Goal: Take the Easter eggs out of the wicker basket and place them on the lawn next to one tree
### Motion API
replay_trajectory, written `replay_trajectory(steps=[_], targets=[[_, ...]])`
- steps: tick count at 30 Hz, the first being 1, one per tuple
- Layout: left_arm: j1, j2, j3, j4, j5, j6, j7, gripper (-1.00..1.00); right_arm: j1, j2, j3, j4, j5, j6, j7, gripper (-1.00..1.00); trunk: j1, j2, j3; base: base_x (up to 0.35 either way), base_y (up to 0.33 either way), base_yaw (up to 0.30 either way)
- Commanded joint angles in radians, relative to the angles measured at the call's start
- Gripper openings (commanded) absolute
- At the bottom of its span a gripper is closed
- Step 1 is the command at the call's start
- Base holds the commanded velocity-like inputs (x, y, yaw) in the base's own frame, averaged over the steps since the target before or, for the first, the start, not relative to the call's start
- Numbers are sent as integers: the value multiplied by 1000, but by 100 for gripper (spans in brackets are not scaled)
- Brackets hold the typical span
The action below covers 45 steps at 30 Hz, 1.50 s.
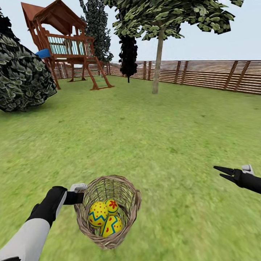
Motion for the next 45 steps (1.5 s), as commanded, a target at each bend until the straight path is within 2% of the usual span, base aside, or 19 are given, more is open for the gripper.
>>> replay_trajectory(steps=[1,45], targets=[[-1,-1,3,-1,-5,4,-8,-100,-1,0,-1,0,3,4,5,100,1,-1,-1,295,0,0],[-1,0,5,-1,-5,4,-8,-100,-2,1,-1,0,3,4,6,100,1,-1,5,259,0,-12]])
